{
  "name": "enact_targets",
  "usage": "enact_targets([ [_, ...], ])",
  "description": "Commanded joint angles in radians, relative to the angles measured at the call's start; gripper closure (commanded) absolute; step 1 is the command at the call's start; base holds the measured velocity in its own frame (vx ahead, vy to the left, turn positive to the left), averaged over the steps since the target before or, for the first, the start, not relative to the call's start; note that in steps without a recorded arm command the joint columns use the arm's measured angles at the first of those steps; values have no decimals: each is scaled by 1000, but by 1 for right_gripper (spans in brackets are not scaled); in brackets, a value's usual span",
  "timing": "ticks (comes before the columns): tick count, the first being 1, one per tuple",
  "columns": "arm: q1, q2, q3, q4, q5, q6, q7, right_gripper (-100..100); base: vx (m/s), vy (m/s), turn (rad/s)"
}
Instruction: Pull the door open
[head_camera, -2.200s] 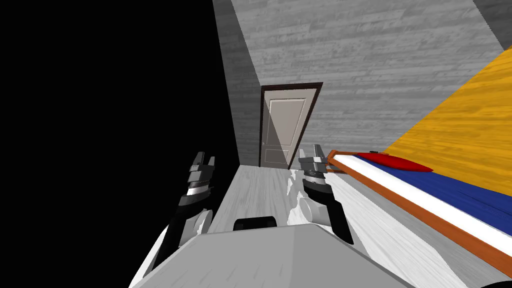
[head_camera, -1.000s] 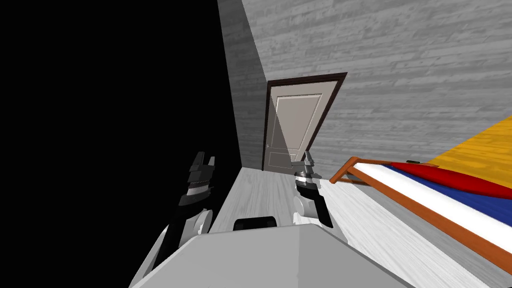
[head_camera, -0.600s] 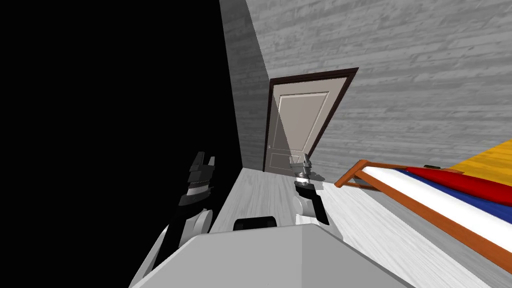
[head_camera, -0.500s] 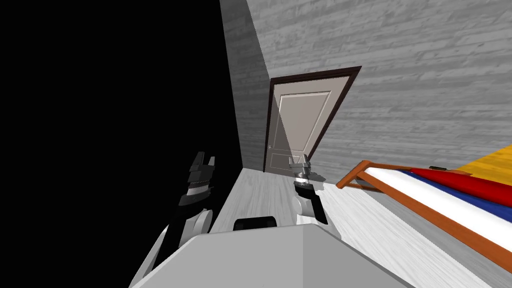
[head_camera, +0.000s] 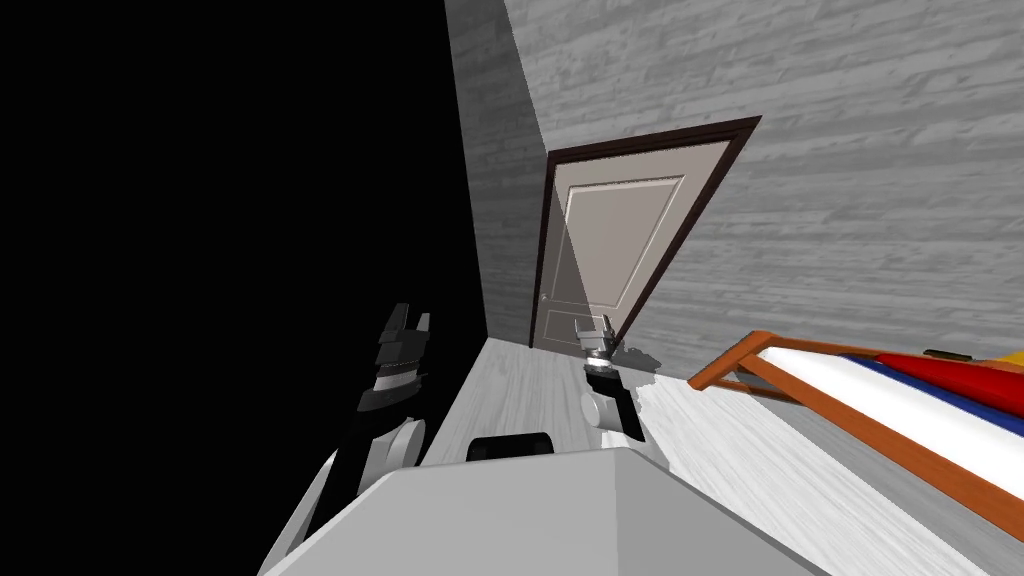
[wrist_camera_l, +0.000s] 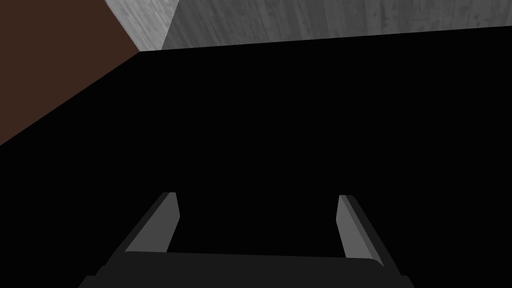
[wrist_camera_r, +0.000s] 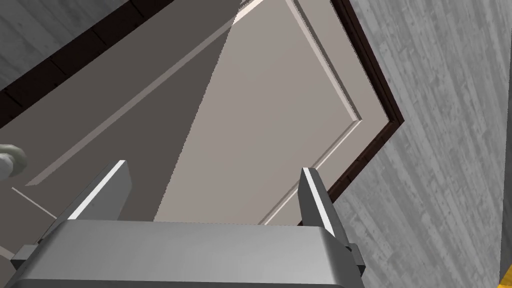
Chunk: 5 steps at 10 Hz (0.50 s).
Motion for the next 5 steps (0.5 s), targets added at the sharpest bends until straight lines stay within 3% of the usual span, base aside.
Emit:
enact_targets([
  [1, -17, 0, 2, 40, -20, -5, -29, -100, 111, -7, 65],
  [5, -50, -10, 6, 154, -71, -35, -108, -100, 97, -28, 77],
])
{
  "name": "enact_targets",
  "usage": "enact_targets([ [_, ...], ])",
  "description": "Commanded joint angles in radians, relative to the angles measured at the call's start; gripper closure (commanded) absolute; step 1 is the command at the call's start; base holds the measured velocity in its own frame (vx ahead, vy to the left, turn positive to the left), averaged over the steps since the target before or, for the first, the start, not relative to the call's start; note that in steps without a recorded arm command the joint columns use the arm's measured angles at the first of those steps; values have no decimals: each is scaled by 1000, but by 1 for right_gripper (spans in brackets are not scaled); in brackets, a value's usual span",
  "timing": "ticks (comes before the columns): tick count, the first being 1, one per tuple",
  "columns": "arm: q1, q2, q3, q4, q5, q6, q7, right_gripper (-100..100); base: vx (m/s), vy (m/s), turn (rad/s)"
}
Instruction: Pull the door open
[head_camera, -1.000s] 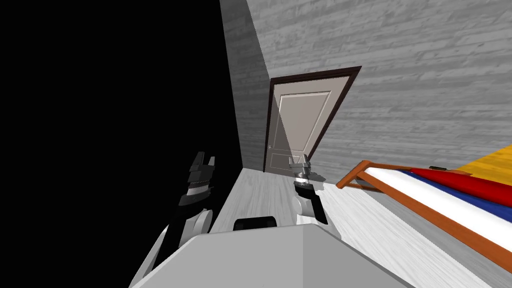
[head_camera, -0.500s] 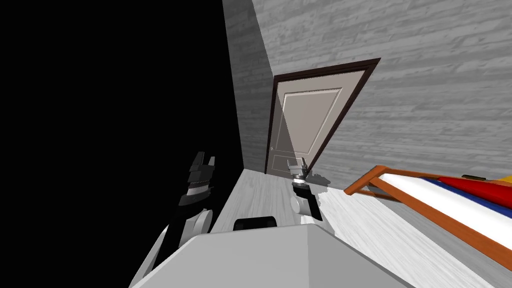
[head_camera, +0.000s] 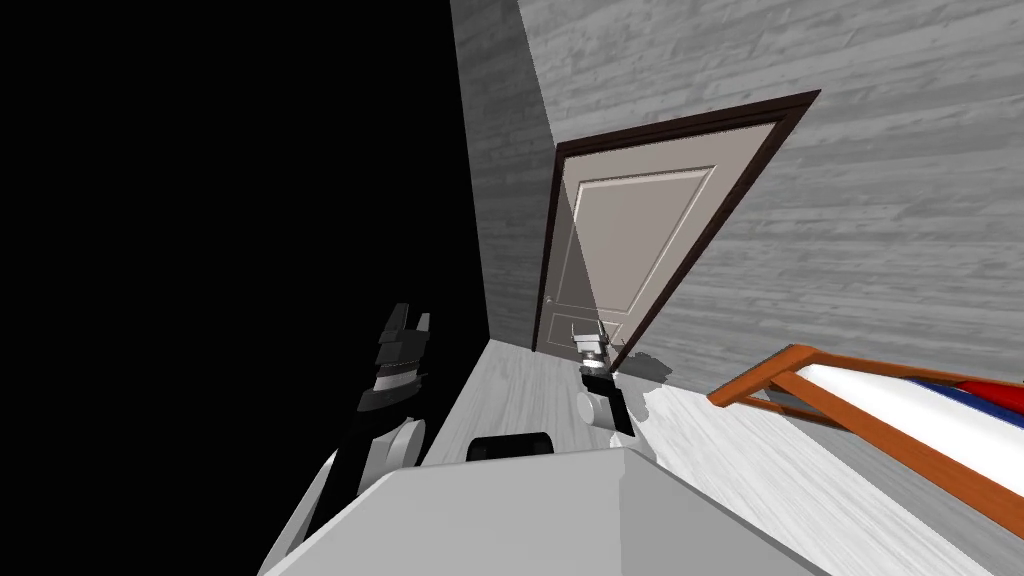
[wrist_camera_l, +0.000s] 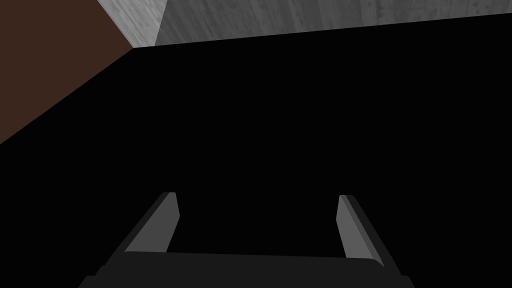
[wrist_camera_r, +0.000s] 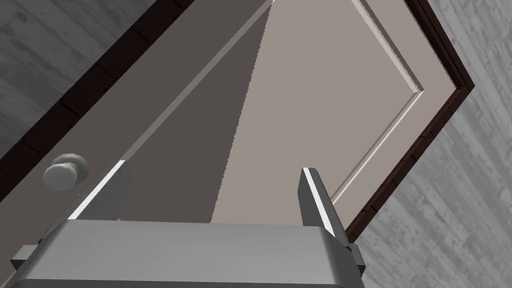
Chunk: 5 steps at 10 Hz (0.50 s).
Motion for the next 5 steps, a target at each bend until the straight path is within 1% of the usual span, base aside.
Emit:
enact_targets([
  [1, -12, -8, -2, 46, -24, -13, -39, -100, 92, -26, 92],
  [5, -46, -16, 2, 163, -76, -44, -119, -100, 97, -18, 72],
])
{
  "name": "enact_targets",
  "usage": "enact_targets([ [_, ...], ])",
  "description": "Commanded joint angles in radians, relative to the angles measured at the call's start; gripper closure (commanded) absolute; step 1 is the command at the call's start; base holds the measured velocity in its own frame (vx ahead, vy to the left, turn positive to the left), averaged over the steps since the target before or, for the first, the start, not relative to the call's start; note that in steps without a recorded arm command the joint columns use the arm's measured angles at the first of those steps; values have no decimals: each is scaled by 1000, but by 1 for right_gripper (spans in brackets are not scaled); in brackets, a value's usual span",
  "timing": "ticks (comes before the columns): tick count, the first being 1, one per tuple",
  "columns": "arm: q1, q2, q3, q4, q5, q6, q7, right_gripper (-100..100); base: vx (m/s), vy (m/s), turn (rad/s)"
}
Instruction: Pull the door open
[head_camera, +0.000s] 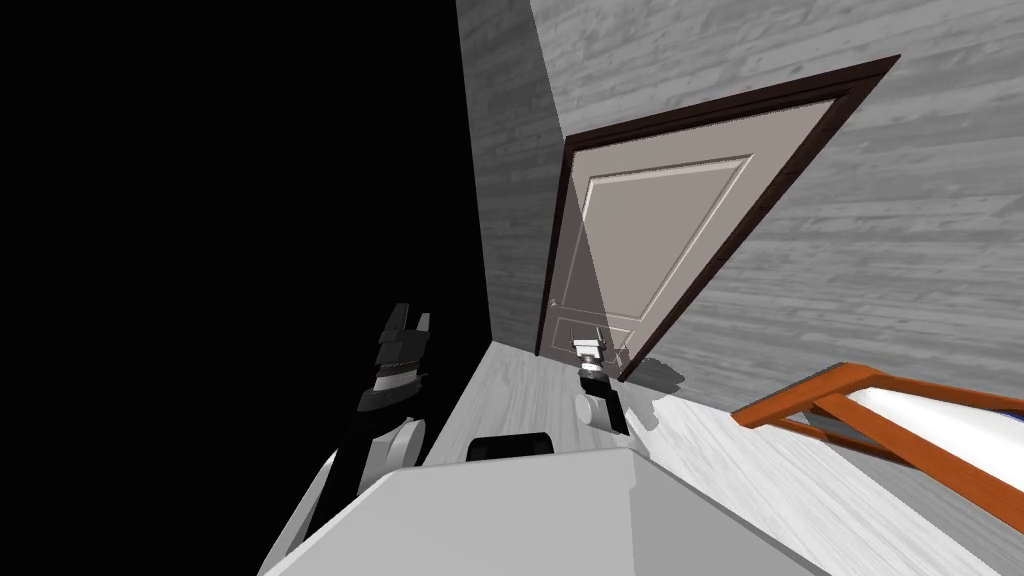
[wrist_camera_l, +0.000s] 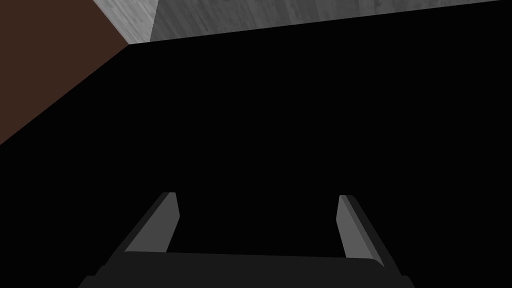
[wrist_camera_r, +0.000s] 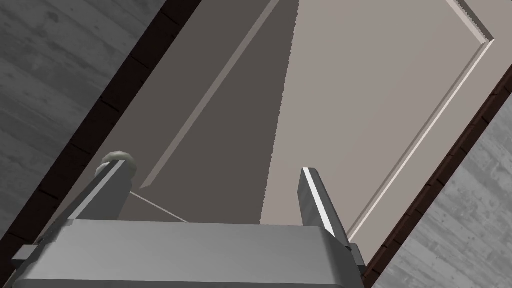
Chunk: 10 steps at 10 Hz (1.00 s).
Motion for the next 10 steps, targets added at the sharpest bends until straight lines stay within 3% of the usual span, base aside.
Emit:
enact_targets([
  [1, -16, -3, 1, 48, -22, -11, -34, -100, 94, -31, 85],
  [10, -91, -15, 8, 303, -136, -79, -210, -100, 95, -30, 74],
])
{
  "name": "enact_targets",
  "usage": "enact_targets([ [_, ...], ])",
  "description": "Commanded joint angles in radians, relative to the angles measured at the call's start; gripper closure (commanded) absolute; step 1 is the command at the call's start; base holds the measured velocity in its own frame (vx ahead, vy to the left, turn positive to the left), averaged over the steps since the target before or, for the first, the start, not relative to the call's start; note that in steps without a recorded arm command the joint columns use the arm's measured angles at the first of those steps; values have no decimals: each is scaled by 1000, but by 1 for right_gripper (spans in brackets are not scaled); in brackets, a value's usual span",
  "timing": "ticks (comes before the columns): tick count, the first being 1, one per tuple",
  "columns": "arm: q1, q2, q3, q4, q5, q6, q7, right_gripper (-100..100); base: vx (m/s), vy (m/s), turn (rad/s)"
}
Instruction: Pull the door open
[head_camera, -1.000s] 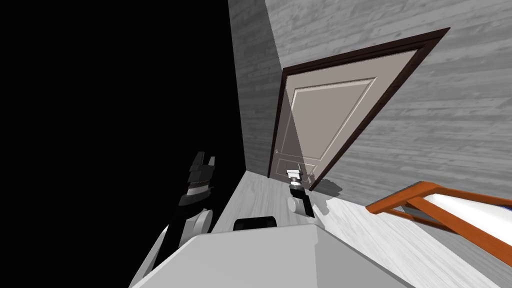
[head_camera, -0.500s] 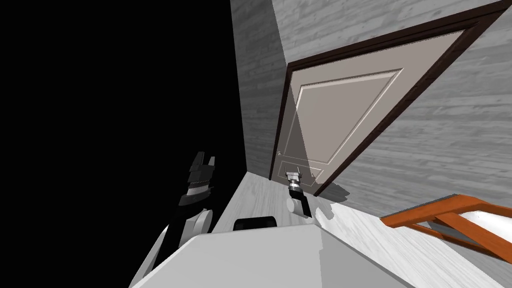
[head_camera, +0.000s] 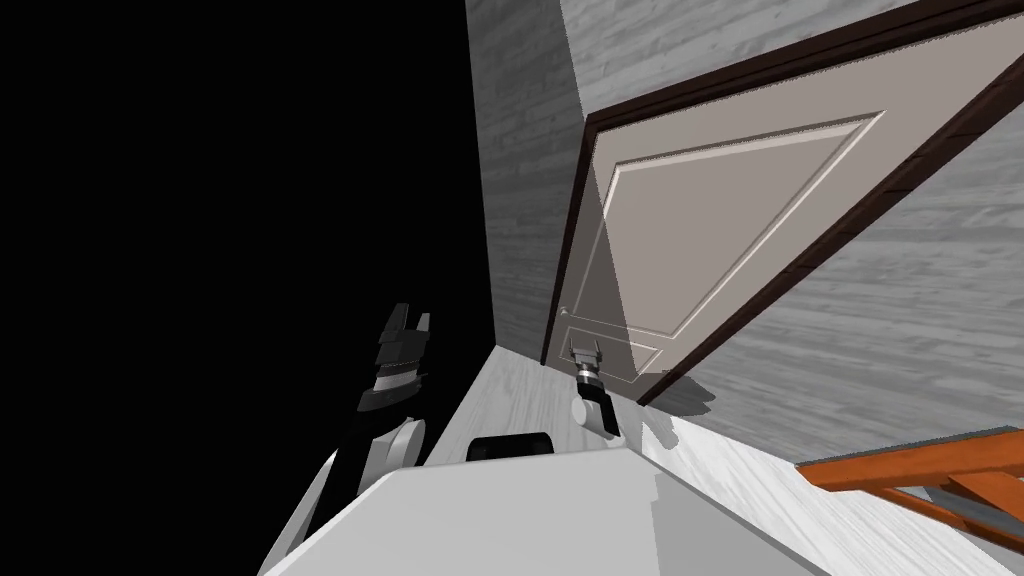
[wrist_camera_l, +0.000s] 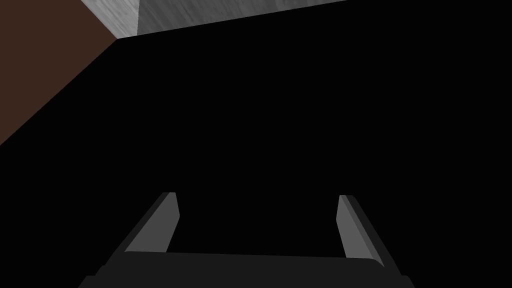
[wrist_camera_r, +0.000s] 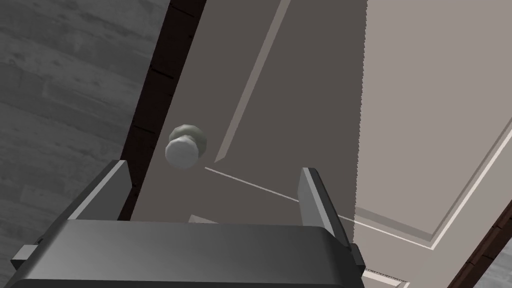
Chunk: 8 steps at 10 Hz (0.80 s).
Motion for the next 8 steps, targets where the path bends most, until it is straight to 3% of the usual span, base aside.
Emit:
enact_targets([
  [1, -10, -3, 1, 41, -20, -12, -34, -100, 92, -38, 71],
  [8, -61, -9, 7, 216, -99, -59, -155, -100, 92, -36, 66],
])
